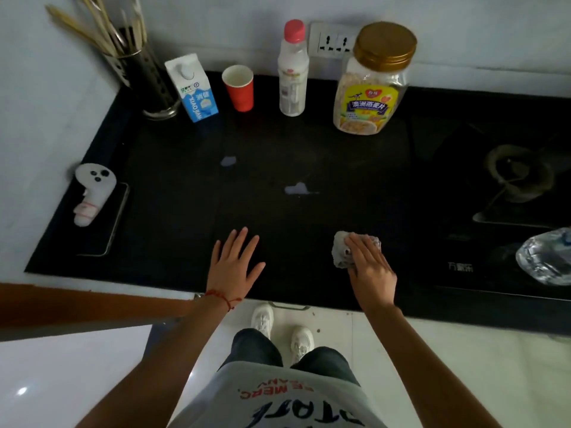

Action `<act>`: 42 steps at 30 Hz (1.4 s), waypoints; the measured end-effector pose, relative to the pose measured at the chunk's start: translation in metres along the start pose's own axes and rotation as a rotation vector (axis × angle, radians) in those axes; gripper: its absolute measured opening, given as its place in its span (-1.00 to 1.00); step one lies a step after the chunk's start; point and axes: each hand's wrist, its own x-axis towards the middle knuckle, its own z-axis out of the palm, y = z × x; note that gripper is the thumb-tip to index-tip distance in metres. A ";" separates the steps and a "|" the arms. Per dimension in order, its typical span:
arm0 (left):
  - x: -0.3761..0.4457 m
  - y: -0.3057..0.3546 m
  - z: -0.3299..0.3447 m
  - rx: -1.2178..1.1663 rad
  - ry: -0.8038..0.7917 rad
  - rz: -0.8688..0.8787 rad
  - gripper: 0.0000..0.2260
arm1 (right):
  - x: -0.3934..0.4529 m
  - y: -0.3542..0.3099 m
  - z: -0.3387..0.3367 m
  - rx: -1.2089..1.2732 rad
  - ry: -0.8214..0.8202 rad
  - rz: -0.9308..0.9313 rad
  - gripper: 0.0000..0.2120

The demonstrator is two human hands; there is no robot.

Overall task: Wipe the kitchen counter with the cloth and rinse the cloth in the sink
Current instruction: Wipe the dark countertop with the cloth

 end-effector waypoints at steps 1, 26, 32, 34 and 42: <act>0.000 -0.002 0.002 0.016 -0.006 0.006 -0.45 | 0.010 -0.002 -0.001 -0.023 -0.005 0.020 -0.48; 0.015 -0.032 -0.006 0.075 0.056 0.041 -0.54 | 0.117 -0.075 0.020 0.041 -0.010 0.027 -0.51; 0.032 -0.071 -0.013 0.051 0.070 -0.045 -0.51 | 0.103 -0.089 0.049 0.073 -0.050 -0.051 -0.49; 0.032 -0.077 -0.012 0.054 0.066 -0.045 -0.51 | 0.094 -0.077 0.050 0.041 -0.042 -0.189 -0.49; 0.033 -0.077 -0.010 0.037 0.065 -0.044 -0.51 | 0.158 -0.098 0.046 0.052 -0.099 0.092 -0.49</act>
